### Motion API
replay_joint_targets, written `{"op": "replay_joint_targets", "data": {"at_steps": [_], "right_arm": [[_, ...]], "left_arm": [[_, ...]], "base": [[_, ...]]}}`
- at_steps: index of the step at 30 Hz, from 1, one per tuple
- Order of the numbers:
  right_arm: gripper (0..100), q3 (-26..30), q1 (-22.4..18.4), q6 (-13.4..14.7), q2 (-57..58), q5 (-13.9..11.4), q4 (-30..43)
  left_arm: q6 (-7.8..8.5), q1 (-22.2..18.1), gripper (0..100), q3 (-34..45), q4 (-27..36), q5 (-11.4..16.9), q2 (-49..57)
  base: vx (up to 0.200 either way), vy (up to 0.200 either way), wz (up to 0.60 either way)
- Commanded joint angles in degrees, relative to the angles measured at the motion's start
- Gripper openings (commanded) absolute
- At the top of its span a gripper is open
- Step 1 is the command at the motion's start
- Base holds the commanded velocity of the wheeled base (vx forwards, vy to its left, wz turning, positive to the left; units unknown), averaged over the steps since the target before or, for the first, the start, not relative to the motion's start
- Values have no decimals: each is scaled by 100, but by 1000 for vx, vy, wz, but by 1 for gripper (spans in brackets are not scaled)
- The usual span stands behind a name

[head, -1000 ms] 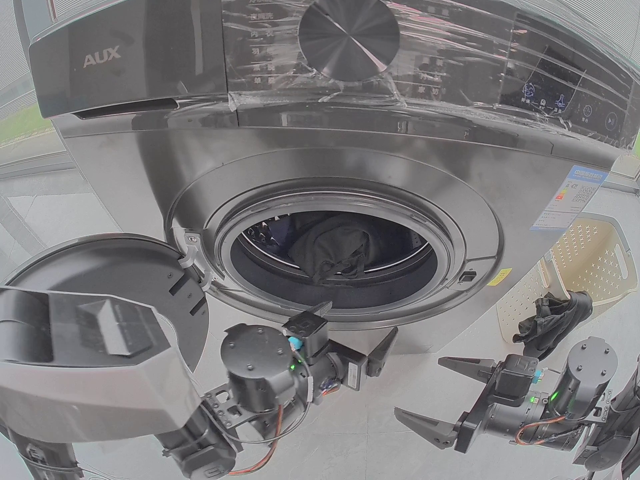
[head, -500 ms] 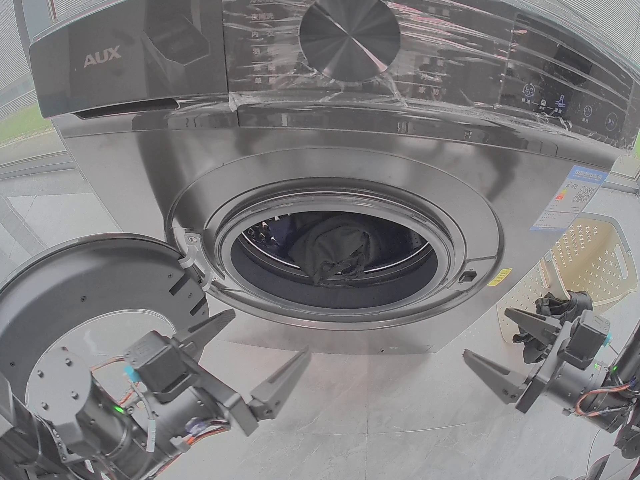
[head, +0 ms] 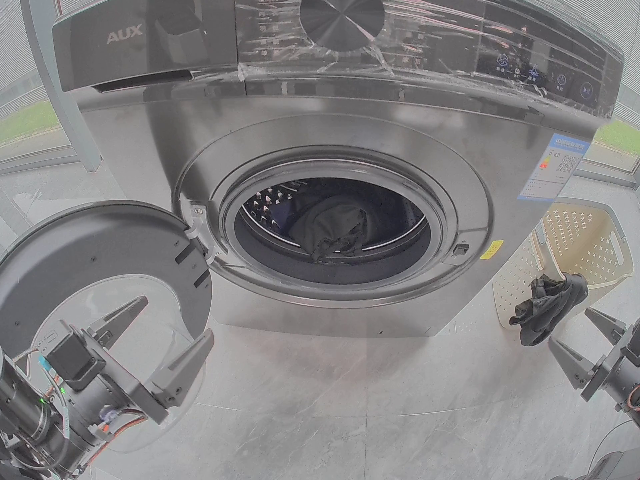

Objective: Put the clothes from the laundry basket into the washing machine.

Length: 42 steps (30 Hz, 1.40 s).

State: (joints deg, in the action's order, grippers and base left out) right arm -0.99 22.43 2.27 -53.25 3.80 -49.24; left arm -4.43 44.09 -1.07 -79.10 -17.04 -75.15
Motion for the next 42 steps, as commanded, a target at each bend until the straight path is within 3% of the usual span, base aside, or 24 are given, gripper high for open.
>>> {"op": "replay_joint_targets", "data": {"at_steps": [1,4,8,9,10,13,16,21,26,31,38,39,42], "right_arm": [[100,-103,-828,-51,1308,-2,810],[100,-209,-1074,-51,1844,-20,1443],[100,-314,-1153,-51,2407,-2,2138],[100,-314,-1153,-51,2407,-2,2138],[100,-367,-1259,-51,2671,-11,2401],[100,-376,-1452,-51,3022,-73,2709],[100,-341,-1514,-60,3356,-117,3078],[100,-341,-1505,-16,3699,-117,3289],[100,-244,-1531,-7,3998,-82,3403],[100,-16,-1681,-16,4305,-108,3597],[100,99,-1777,-7,4850,-73,4185],[100,99,-2146,-60,5008,-99,4449],[100,11,-2278,-112,5290,-143,5196]], "left_arm": [[21,-322,100,107,993,175,1460],[12,-560,100,90,1995,377,2365],[3,-938,100,107,3085,412,3332],[3,-938,100,107,3085,412,3332],[3,-1052,100,107,3701,412,3877],[-50,-1412,100,107,4404,518,4633],[-269,-1746,100,107,5019,913,5415],[-252,-2335,100,107,5792,1564,6259],[-234,-2722,100,107,6364,1739,6760],[-269,-2950,100,107,6654,1739,6971],[-190,-3337,100,107,6662,1652,6988],[-129,-3495,100,107,6671,1669,6988],[223,-3935,100,107,6935,1775,7006]], "base": [[-200,0,0],[-200,0,0],[-50,0,0],[0,0,0],[0,0,0],[0,0,0],[0,-133,0],[0,-200,0],[0,-200,0],[0,-200,0],[0,-200,0],[0,-200,0],[0,-200,0]]}}
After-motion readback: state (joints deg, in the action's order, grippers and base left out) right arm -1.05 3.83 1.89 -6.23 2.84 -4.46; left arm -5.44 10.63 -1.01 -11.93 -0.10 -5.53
